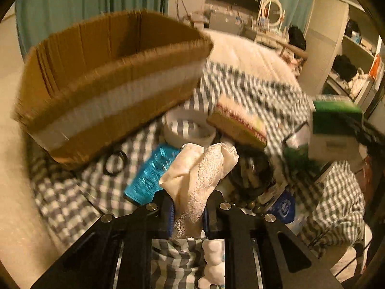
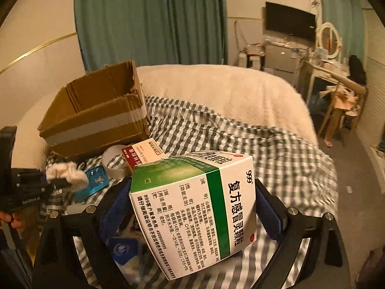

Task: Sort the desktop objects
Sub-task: 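Drop the lace cloth into the box with left tool while right tool carries the medicine box there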

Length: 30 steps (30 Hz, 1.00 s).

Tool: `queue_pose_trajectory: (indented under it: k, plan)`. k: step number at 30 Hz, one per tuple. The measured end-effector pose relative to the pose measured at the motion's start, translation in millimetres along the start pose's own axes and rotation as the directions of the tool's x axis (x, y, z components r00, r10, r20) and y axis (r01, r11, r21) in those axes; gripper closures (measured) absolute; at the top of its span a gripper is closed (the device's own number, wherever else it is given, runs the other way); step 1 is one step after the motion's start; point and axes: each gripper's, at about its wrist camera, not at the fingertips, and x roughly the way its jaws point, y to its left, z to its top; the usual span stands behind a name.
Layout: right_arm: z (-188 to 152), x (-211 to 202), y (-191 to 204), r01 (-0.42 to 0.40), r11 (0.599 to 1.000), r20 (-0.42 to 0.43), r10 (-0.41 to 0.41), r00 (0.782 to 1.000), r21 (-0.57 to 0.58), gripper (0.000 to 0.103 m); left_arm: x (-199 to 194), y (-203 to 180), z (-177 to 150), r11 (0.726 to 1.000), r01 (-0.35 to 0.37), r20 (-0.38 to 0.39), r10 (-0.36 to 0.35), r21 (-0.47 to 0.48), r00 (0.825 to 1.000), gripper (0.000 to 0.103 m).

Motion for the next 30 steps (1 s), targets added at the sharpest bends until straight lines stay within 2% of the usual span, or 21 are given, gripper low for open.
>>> queue_pose_trajectory:
  k: [3, 6, 8, 11, 16, 18, 20, 22, 25, 30]
  plan:
    - [-12, -28, 8, 0.015, 0.998, 0.031, -0.017, 0.999, 0.068, 0.009, -39, 8, 11, 0.998, -0.051, 0.147, 0.055, -0.028, 0.988, 0.086]
    - [-22, -48, 17, 0.006, 0.992, 0.044, -0.011, 0.999, 0.125, 0.009, -71, 19, 22, 0.997, -0.056, 0.245, 0.065, -0.045, 0.967, 0.086]
    - [-18, -56, 22, -0.016, 0.988, 0.052, 0.008, 0.999, 0.152, 0.009, -86, 27, 31, 0.996, -0.058, 0.280, 0.074, -0.064, 0.957, 0.086]
    - [1, -71, 32, -0.078, 0.976, 0.088, 0.061, 0.994, 0.205, 0.009, -95, 36, 51, 0.995, -0.064, 0.304, 0.086, -0.082, 0.949, 0.086]
    - [76, -81, 71, -0.143, 0.976, 0.170, 0.115, 0.979, 0.162, 0.009, -107, 56, 100, 0.994, -0.015, 0.345, 0.051, -0.107, 0.937, 0.086]
    - [109, -69, 94, -0.171, 0.973, 0.192, 0.140, 0.971, 0.156, 0.009, -98, 67, 124, 0.994, -0.004, 0.336, 0.039, -0.107, 0.941, 0.086]
    - [127, -52, 111, -0.194, 0.968, 0.193, 0.162, 0.968, 0.162, 0.009, -83, 83, 132, 0.994, 0.002, 0.339, 0.036, -0.113, 0.940, 0.086]
    - [142, -26, 130, -0.222, 0.961, 0.186, 0.191, 0.964, 0.165, 0.009, -69, 100, 127, 0.993, 0.021, 0.323, 0.018, -0.115, 0.946, 0.086]
    - [158, 22, 162, -0.201, 0.967, 0.146, 0.178, 0.973, 0.154, 0.009, -50, 122, 123, 0.990, 0.018, 0.303, 0.025, -0.140, 0.953, 0.086]
    - [170, 90, 192, -0.203, 0.952, 0.088, 0.187, 0.978, 0.227, 0.008, -41, 150, 122, 0.976, 0.061, 0.321, 0.009, -0.207, 0.947, 0.084]
